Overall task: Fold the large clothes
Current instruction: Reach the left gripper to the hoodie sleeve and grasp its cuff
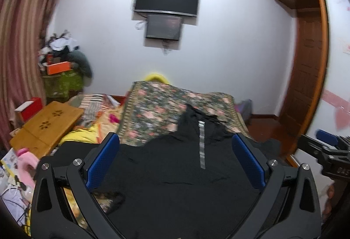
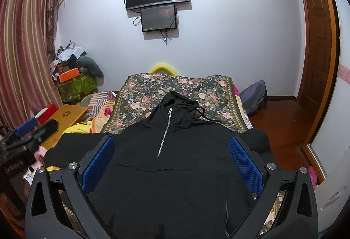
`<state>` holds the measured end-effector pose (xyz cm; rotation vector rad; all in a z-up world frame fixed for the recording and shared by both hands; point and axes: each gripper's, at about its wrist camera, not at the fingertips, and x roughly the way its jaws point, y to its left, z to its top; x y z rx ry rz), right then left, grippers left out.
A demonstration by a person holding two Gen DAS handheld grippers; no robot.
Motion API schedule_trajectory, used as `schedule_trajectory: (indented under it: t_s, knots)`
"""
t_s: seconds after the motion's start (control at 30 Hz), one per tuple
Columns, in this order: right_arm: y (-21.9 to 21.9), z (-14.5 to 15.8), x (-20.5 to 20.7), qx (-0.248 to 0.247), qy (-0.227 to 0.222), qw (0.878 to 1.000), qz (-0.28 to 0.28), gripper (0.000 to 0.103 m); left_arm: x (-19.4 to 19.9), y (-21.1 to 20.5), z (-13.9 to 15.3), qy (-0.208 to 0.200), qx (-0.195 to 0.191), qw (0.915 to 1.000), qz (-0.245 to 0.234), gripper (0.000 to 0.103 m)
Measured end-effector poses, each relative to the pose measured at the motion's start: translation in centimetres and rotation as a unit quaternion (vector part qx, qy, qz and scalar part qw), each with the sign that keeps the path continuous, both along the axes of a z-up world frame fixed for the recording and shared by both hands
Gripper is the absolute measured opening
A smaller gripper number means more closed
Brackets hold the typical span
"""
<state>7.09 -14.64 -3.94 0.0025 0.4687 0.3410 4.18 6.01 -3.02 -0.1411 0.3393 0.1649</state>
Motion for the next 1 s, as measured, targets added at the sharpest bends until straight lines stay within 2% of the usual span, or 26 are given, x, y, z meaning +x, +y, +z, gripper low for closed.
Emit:
schedule_trajectory:
  t_s: [0.2, 0.33, 0.37, 0.5, 0.63, 0.73, 0.87, 1.0]
  knots:
    - [0.6, -0.7, 2.2, -0.012, 0.008, 1.000, -0.007, 0.103, 1.6, 6.4, -1.1, 0.014, -0.015, 0.9969, 0.076, 0.103]
    - [0.9, -1.5, 3.9, -0.021, 0.021, 1.000, -0.011, 0.103, 2.5, 11.5, -3.7, 0.054, -0.022, 0.9867, 0.152, 0.103]
    - [1.2, -1.8, 4.4, -0.023, 0.026, 0.999, -0.012, 0.103, 2.7, 13.3, -4.9, 0.069, -0.031, 0.9819, 0.174, 0.103]
    - [1.9, -2.9, 6.2, -0.034, 0.046, 0.998, -0.012, 0.103, 2.9, 18.1, -8.6, 0.112, -0.074, 0.9691, 0.207, 0.103]
    - [2.7, -4.1, 7.3, -0.047, 0.068, 0.997, -0.009, 0.103, 2.5, 22.5, -13.0, 0.153, -0.134, 0.9481, 0.244, 0.103]
    - [3.2, -4.9, 7.9, -0.054, 0.085, 0.995, -0.003, 0.103, 1.9, 25.7, -16.7, 0.180, -0.205, 0.9304, 0.245, 0.103]
    - [3.7, -5.6, 8.6, -0.062, 0.103, 0.993, 0.004, 0.103, 1.7, 27.9, -20.4, 0.200, -0.287, 0.9106, 0.220, 0.086]
    - [4.3, -5.7, 8.9, -0.067, 0.107, 0.992, 0.006, 0.103, 1.9, 28.8, -23.6, 0.200, -0.372, 0.8868, 0.188, 0.080]
